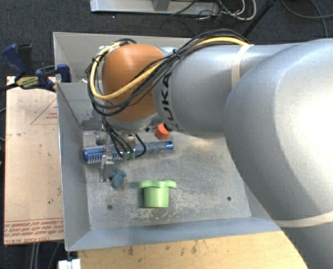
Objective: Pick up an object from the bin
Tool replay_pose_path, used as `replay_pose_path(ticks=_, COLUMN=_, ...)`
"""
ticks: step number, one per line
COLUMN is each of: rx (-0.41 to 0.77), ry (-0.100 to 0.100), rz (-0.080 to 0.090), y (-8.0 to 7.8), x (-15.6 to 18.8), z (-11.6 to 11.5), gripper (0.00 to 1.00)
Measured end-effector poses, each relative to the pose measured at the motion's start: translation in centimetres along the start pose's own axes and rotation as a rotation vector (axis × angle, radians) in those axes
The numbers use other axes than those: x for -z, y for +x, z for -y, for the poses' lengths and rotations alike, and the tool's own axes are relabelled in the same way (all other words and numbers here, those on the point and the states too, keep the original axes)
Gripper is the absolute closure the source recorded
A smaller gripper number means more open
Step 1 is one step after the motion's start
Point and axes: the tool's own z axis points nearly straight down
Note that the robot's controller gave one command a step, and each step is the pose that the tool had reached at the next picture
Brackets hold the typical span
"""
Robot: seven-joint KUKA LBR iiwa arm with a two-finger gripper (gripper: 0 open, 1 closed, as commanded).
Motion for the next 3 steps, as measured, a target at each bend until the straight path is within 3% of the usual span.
replay_pose_path(ticks=1, rx=-0.219, ry=-0.003, rz=0.009, y=-0.7, x=-5.7, z=2.0, gripper=0.00)
replay_pose_path(ticks=2, rx=-0.222, ry=-0.003, rz=0.008, y=-0.7, x=-5.7, z=2.0, gripper=1.00)
replay_pose_path(ticks=3, rx=-0.266, ry=-0.006, rz=0.014, y=1.7, x=7.4, z=1.9, gripper=1.00)
